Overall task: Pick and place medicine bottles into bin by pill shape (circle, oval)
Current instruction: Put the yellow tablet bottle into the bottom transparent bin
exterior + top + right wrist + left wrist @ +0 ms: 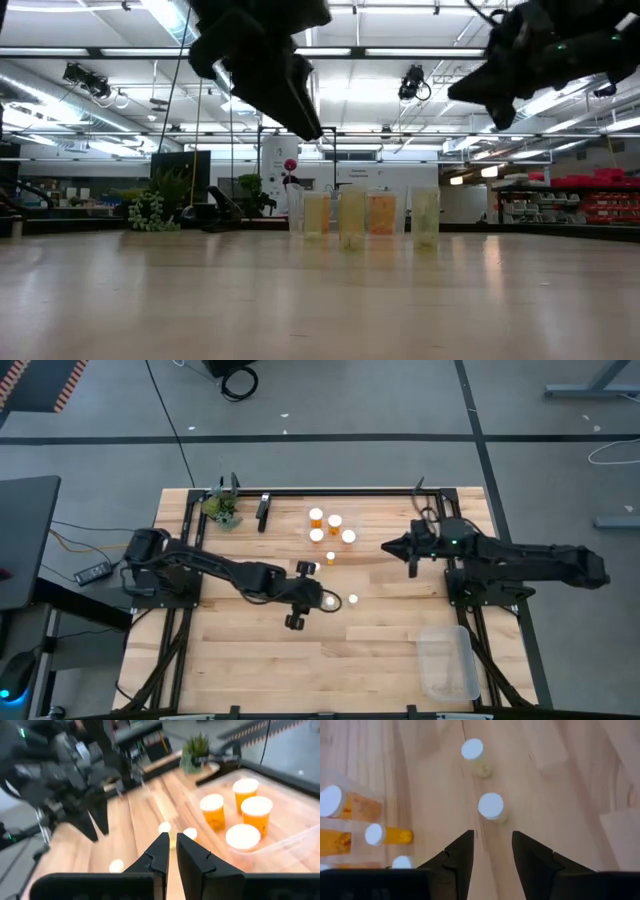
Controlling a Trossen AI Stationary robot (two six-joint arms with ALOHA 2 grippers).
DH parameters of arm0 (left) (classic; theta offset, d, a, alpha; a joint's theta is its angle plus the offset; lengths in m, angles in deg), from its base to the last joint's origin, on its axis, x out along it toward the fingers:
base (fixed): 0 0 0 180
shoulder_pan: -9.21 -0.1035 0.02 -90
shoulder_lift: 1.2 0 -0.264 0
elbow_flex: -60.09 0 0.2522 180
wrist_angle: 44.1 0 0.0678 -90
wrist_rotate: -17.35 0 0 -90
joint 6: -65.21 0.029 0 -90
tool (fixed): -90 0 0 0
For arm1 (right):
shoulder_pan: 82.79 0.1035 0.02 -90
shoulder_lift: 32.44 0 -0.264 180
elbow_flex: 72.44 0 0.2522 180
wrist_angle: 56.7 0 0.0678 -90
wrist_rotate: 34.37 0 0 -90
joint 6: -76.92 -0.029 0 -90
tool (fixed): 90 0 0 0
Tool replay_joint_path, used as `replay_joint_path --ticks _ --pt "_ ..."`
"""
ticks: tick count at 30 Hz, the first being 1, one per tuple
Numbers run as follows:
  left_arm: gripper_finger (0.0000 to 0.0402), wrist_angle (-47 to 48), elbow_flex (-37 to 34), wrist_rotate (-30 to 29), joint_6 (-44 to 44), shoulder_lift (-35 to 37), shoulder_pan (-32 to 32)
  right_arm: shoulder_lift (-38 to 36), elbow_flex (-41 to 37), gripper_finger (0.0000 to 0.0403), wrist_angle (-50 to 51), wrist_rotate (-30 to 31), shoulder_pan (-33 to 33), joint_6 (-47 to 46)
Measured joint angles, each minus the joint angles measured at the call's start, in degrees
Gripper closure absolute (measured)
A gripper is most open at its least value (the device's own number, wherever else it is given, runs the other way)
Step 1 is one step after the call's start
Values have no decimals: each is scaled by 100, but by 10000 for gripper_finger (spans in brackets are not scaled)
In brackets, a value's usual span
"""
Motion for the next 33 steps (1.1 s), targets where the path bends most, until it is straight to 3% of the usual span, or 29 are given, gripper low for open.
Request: replay_joint_path --ticks 9,16,27,33 --pt "248 -2242 -1616 1 -512 415 13 1604 912 362 157 914 985 475" --pt "225 -3642 -2404 61 -1068 408 16 2650 2079 362 1481 1823 1588 841" --pt "147 -4865 -2976 48 -1556 226 7 3865 3289 362 2256 1907 2063 1026" --pt "140 -5190 -2894 35 -1579 -325 5 4358 3742 361 2616 1911 2254 1051"
